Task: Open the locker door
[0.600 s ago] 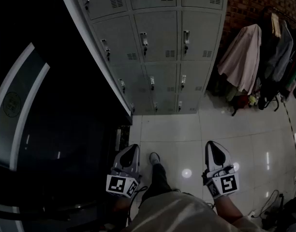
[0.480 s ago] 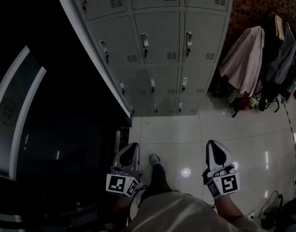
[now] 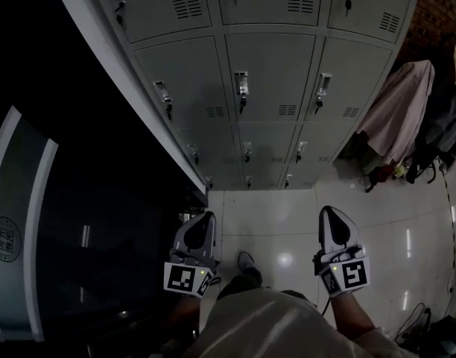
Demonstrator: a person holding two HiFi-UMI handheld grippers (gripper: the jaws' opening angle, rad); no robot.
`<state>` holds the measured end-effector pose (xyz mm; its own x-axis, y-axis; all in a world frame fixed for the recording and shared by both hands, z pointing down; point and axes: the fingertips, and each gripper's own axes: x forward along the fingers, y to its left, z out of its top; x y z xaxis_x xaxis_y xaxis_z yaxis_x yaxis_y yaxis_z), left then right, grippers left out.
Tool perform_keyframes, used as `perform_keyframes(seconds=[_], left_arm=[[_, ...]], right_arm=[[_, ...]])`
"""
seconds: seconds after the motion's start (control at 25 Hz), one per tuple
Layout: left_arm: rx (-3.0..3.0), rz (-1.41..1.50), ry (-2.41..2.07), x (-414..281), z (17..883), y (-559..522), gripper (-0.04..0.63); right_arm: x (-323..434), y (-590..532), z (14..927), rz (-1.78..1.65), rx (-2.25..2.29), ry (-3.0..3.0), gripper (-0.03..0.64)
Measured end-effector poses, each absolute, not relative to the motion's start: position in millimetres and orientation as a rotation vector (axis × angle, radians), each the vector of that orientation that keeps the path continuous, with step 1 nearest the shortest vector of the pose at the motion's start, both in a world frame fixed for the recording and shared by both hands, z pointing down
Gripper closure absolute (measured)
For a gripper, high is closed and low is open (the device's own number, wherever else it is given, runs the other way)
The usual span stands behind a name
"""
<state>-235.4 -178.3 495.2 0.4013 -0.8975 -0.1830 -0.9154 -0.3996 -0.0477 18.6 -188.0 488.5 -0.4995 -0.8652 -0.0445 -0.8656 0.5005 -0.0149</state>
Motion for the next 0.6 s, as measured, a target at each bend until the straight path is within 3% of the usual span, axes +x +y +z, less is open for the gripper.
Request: perform_keyframes(seconds=[0.32,0.6], left_arm=[[-2.506,0.163,1.662,-277,543,-284,0.566],[-2.438,0.044,2.012,-238,501,-294,0.565]], right_arm=[[-45,-302,535,0.039,-1.524,2.749,0.602],[-58,-392,561,-0.26,-1.243,2.991,0.505]])
